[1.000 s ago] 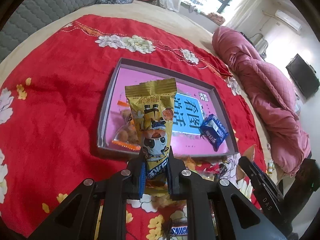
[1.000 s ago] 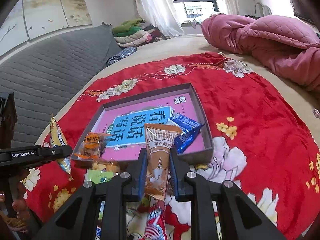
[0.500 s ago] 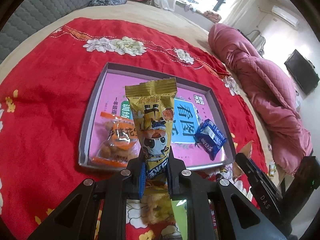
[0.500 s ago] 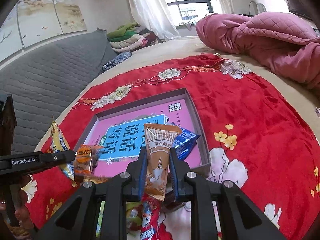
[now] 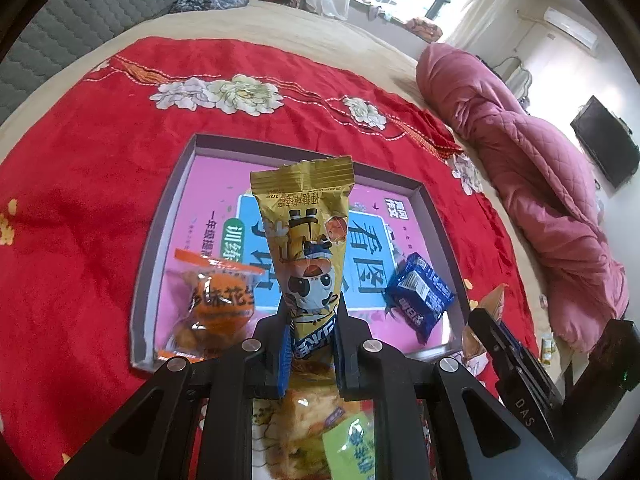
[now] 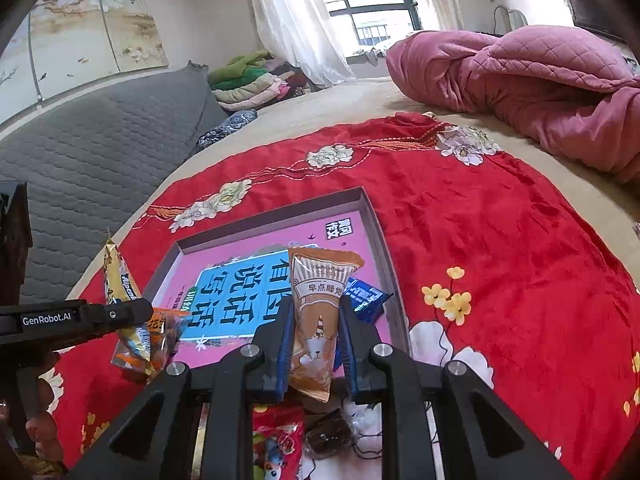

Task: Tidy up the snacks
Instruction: 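Carry beige packet over box with right tool while left tool carries yellow bar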

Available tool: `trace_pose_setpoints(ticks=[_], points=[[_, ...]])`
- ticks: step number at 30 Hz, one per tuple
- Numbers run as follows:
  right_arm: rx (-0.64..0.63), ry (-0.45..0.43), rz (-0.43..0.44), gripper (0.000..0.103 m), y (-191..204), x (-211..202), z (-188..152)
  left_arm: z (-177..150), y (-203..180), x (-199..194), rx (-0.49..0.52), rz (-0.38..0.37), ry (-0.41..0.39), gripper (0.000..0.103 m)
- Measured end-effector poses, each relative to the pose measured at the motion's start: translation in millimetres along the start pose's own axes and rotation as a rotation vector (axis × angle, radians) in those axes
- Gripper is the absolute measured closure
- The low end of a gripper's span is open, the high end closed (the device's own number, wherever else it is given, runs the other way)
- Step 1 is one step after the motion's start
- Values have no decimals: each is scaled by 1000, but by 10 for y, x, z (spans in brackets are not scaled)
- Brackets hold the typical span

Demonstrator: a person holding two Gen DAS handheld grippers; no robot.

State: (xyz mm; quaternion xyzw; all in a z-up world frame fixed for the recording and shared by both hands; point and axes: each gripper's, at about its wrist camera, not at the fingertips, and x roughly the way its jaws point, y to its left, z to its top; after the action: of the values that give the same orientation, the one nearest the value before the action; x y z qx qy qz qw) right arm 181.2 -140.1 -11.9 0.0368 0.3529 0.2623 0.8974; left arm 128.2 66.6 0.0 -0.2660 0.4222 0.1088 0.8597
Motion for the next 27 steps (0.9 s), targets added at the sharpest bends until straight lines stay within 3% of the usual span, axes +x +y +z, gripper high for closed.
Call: trace_pose_setpoints(ticks=[27], points=[[-23, 43, -29, 81, -62, 251, -55, 45, -25, 530, 9, 21, 98, 86]])
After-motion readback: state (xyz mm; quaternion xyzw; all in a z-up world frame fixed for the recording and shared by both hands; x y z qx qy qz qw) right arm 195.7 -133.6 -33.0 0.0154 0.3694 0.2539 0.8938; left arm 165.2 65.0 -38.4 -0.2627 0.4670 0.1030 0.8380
